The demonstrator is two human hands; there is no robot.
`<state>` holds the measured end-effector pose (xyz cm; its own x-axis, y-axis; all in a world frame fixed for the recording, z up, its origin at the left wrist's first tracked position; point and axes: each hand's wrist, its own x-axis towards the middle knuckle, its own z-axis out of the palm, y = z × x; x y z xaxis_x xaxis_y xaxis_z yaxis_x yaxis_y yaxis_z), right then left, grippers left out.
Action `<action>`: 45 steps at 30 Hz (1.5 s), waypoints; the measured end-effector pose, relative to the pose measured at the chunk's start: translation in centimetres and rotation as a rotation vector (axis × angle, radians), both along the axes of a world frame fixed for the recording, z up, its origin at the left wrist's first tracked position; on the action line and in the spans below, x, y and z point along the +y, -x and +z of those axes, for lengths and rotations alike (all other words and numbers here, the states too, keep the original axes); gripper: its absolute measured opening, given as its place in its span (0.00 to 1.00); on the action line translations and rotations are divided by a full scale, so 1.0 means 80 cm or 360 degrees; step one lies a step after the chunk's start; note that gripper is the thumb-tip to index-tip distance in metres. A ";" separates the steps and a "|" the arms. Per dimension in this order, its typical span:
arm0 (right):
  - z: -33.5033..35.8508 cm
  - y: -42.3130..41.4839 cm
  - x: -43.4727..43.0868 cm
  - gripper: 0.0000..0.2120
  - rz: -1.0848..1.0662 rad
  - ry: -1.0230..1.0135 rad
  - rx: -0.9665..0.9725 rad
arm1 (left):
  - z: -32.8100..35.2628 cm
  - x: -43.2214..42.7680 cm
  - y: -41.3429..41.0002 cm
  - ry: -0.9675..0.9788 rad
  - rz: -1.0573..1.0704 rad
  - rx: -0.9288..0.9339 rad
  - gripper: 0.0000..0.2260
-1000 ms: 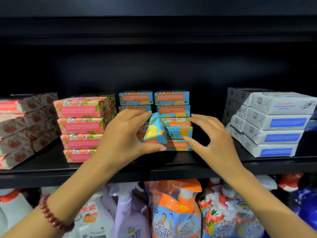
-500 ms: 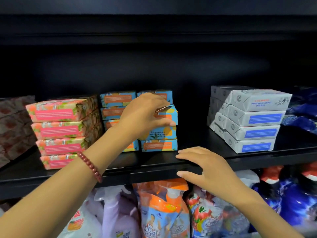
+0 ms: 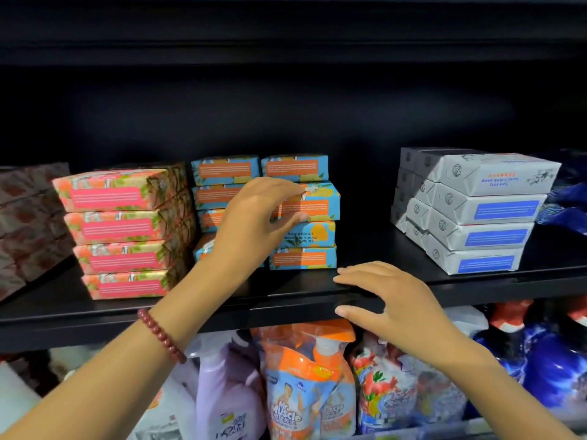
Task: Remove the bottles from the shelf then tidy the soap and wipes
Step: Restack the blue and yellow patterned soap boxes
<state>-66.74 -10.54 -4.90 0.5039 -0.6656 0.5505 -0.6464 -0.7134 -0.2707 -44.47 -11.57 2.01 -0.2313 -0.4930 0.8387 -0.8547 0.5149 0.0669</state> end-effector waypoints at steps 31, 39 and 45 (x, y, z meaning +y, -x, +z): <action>0.087 -0.186 0.014 0.16 0.0229 0.0157 0.0512 | -0.117 0.127 -0.120 -0.0189 0.0227 0.0309 0.18; 0.073 -0.201 0.005 0.24 0.0072 0.0130 0.0757 | -0.120 0.126 -0.120 -0.0125 0.0212 0.0316 0.17; 0.060 -0.180 0.023 0.28 0.0041 0.0125 0.0362 | -0.123 0.126 -0.122 -0.0045 0.0241 0.0167 0.17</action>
<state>-52.31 -8.73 -0.12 0.6372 -0.6105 0.4704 -0.6657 -0.7435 -0.0632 -34.74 -1.48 -7.87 -0.0646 -0.5394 0.8396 -0.9099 0.3774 0.1725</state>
